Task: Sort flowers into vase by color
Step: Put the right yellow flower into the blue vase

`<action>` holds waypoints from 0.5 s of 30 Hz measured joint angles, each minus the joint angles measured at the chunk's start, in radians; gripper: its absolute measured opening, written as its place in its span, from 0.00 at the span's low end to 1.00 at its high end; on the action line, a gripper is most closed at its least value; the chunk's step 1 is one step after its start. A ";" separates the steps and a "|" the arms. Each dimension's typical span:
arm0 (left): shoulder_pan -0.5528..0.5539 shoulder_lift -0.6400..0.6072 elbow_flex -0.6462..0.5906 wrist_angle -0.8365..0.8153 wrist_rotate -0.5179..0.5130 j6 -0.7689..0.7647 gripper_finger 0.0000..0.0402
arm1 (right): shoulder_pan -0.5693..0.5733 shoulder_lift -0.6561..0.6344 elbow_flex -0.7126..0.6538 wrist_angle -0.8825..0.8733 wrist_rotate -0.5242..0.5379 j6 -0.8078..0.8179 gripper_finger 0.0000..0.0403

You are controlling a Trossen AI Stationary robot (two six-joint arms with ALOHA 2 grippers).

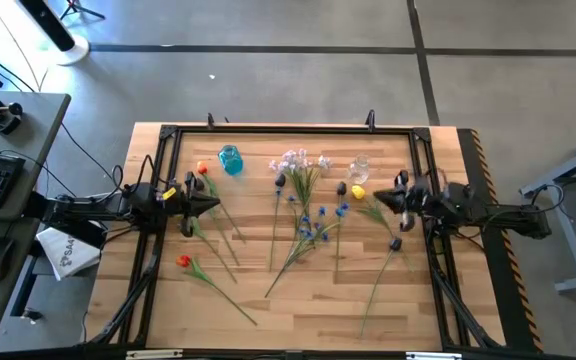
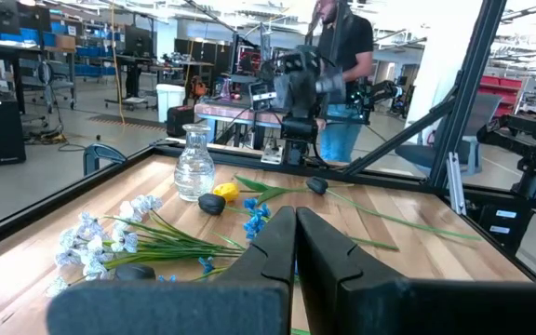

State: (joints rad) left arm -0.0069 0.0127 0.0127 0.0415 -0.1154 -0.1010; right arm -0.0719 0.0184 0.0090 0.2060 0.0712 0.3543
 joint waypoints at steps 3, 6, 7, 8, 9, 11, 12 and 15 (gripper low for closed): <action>0.000 0.000 0.000 0.000 0.000 0.000 0.00 | 0.000 0.000 0.000 0.111 0.103 0.301 0.03; 0.000 0.000 0.000 0.000 0.000 0.000 0.00 | 0.000 0.001 0.000 0.149 0.131 0.345 0.03; 0.000 0.000 0.000 0.000 0.000 0.000 0.00 | 0.000 0.004 0.000 0.149 0.121 0.347 0.03; 0.000 0.000 0.000 0.002 0.000 0.000 0.00 | 0.000 0.008 0.000 0.151 0.109 0.360 0.03; 0.000 0.000 0.000 0.007 0.000 0.000 0.00 | 0.000 0.011 0.000 0.155 0.092 0.375 0.03; 0.000 0.000 0.000 0.009 0.000 0.000 0.00 | 0.001 0.028 0.001 0.168 0.027 0.392 0.03; 0.000 0.000 0.000 0.008 0.000 0.000 0.00 | 0.004 0.042 0.004 0.165 -0.014 0.380 0.03; 0.000 0.000 0.000 0.009 0.000 -0.023 0.00 | 0.032 0.108 0.022 0.164 -0.058 0.324 0.03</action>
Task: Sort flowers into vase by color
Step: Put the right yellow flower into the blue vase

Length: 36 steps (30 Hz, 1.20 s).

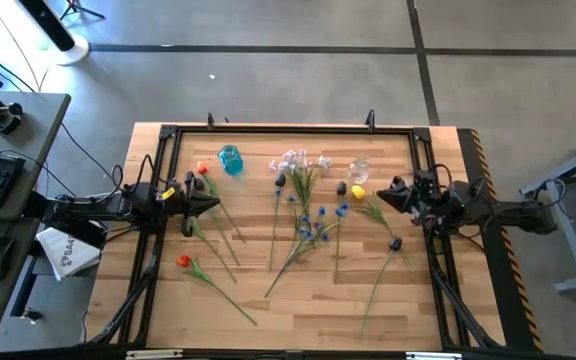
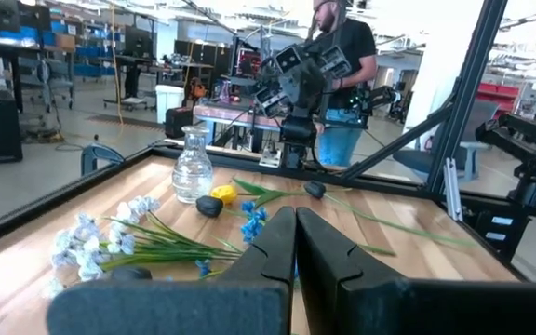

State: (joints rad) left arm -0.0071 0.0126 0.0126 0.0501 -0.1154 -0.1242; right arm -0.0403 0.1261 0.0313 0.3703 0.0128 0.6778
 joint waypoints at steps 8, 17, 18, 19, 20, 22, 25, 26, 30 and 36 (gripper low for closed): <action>0.000 0.000 0.000 -0.001 0.000 -0.021 0.00 | 0.054 0.217 0.018 -0.002 0.067 -0.232 0.03; 0.000 0.000 0.000 -0.001 0.000 -0.021 0.00 | 0.066 0.394 0.124 -0.196 0.079 -0.272 0.03; 0.000 0.000 0.000 -0.001 0.000 -0.021 0.00 | 0.072 0.415 0.157 -0.268 0.103 -0.274 0.03; 0.000 0.000 0.000 -0.001 0.000 -0.021 0.00 | 0.077 0.436 0.193 -0.342 0.125 -0.271 0.03; 0.000 0.000 0.000 -0.001 0.000 -0.021 0.00 | 0.081 0.457 0.228 -0.416 0.144 -0.259 0.03; 0.000 0.000 0.000 -0.001 0.000 -0.021 0.00 | 0.082 0.504 0.304 -0.565 0.178 -0.216 0.04; 0.000 0.000 0.000 0.000 0.000 -0.021 0.00 | 0.082 0.573 0.398 -0.770 0.231 -0.125 0.06; 0.000 0.000 0.000 0.000 0.000 -0.021 0.00 | 0.080 0.597 0.424 -0.819 0.245 -0.097 0.07; 0.000 0.000 0.000 0.002 0.000 -0.032 0.00 | 0.078 0.684 0.492 -0.961 0.245 0.004 0.16; 0.000 0.000 0.000 0.004 0.000 -0.066 0.00 | 0.078 0.799 0.514 -1.062 0.238 0.160 0.37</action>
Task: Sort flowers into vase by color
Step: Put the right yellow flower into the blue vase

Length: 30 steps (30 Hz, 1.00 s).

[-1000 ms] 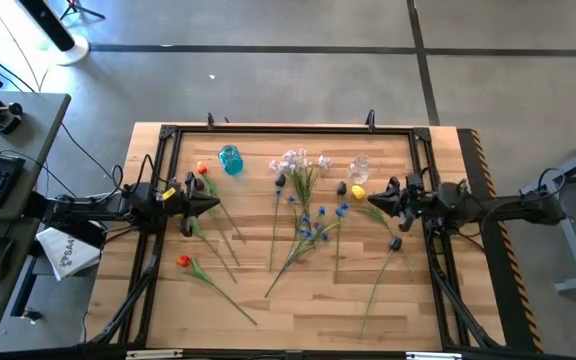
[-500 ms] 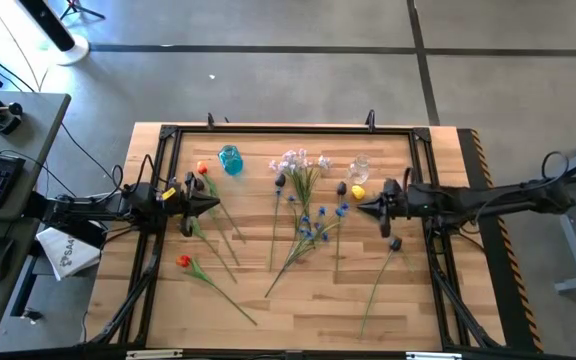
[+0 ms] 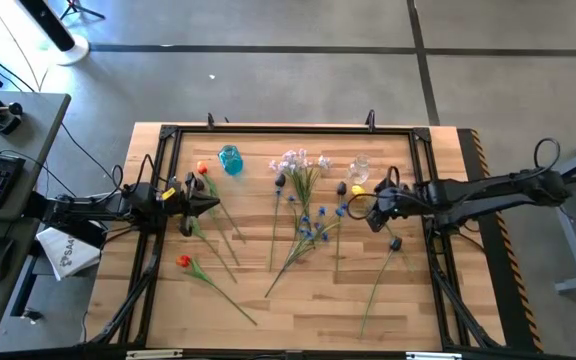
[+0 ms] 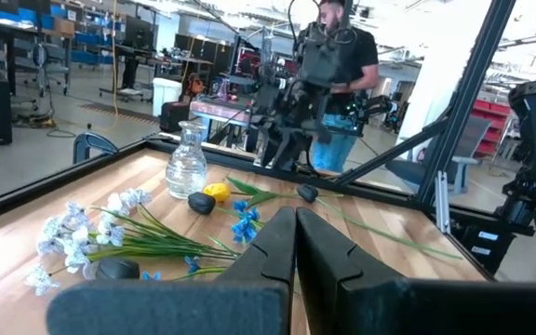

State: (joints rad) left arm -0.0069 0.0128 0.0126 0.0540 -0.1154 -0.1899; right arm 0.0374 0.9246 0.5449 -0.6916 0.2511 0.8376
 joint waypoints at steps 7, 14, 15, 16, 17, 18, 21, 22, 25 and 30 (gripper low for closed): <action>0.000 0.000 0.000 0.003 0.000 0.020 0.00 | 0.000 0.143 0.000 -0.040 -0.023 0.131 0.51; 0.000 0.000 0.000 0.003 -0.013 0.036 0.00 | 0.000 0.259 0.000 -0.045 -0.025 0.129 0.49; 0.000 0.000 0.000 0.003 -0.025 0.036 0.00 | 0.000 0.272 0.000 -0.045 -0.025 0.129 0.48; 0.000 0.000 0.000 0.003 -0.035 0.037 0.00 | 0.000 0.285 0.000 -0.045 -0.024 0.128 0.48; 0.000 0.000 0.000 0.003 -0.046 0.037 0.00 | 0.000 0.295 0.000 -0.045 -0.022 0.127 0.47; 0.000 0.000 0.000 0.003 -0.055 0.037 0.00 | 0.000 0.307 0.000 -0.046 -0.021 0.126 0.46; 0.000 0.000 0.000 0.003 -0.079 0.037 0.00 | 0.000 0.342 0.000 -0.045 -0.018 0.126 0.43; 0.000 0.000 0.000 0.003 -0.084 0.037 0.00 | 0.000 0.354 0.000 -0.045 -0.019 0.126 0.42; 0.000 0.000 0.000 0.003 -0.087 0.037 0.00 | 0.000 0.387 0.000 -0.045 -0.022 0.125 0.38; 0.000 0.000 0.000 0.003 -0.087 0.037 0.00 | 0.000 0.416 0.005 -0.041 -0.023 0.124 0.27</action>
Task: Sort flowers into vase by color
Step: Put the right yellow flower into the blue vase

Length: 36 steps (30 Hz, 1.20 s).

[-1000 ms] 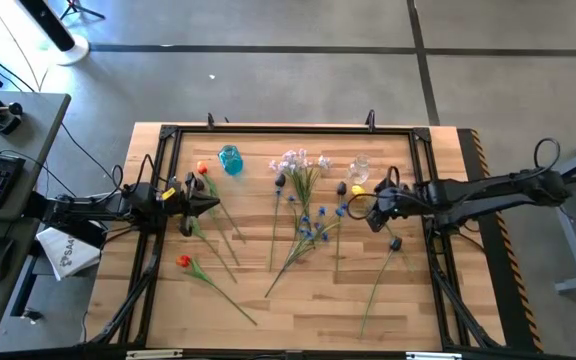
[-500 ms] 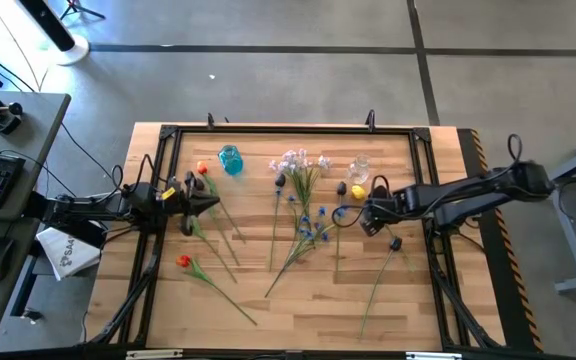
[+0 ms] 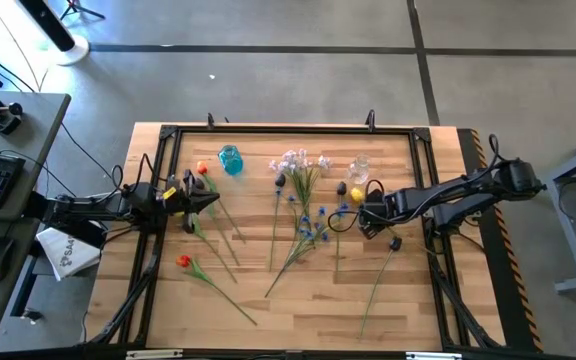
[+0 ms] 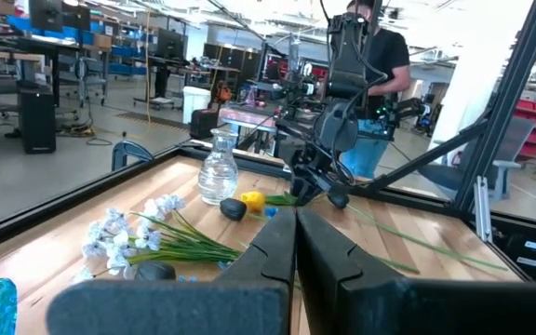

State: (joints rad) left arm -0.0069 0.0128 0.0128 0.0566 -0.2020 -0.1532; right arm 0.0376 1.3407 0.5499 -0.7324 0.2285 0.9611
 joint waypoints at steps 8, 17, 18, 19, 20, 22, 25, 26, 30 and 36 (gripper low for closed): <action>0.000 0.000 0.000 -0.006 0.000 -0.011 0.00 | 0.002 -0.043 -0.008 0.036 0.035 -0.022 0.02; -0.001 0.001 0.000 0.076 0.019 0.059 0.00 | 0.053 -0.198 -0.007 0.517 0.136 -0.358 0.01; -0.003 0.003 0.000 0.091 0.032 0.073 0.00 | 0.062 -0.216 -0.007 0.591 0.142 -0.420 0.01; -0.007 0.010 0.000 0.111 0.041 0.084 0.00 | 0.071 -0.233 -0.007 0.664 0.146 -0.489 0.02; -0.014 0.021 0.000 0.132 0.046 0.097 0.00 | 0.080 -0.247 -0.007 0.740 0.147 -0.559 0.02; -0.035 0.054 0.000 0.176 0.049 0.126 0.00 | 0.100 -0.265 -0.006 0.896 0.147 -0.696 0.02; -0.067 0.133 0.000 0.261 0.040 0.167 0.00 | 0.125 -0.269 -0.006 1.111 0.136 -0.868 0.01; -0.077 0.167 0.000 0.298 0.034 0.178 0.00 | 0.133 -0.266 -0.006 1.170 0.131 -0.912 0.01; -0.109 0.331 0.002 0.473 0.012 0.202 0.00 | 0.148 -0.222 -0.005 1.381 0.052 -1.027 0.01; -0.126 0.633 0.123 0.519 -0.040 0.227 0.00 | 0.149 -0.038 -0.005 1.729 -0.110 -1.122 0.01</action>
State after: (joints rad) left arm -0.1326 0.6458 0.1354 0.5752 -0.2420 0.0734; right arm 0.1864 1.3024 0.5449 0.9970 0.1186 -0.1613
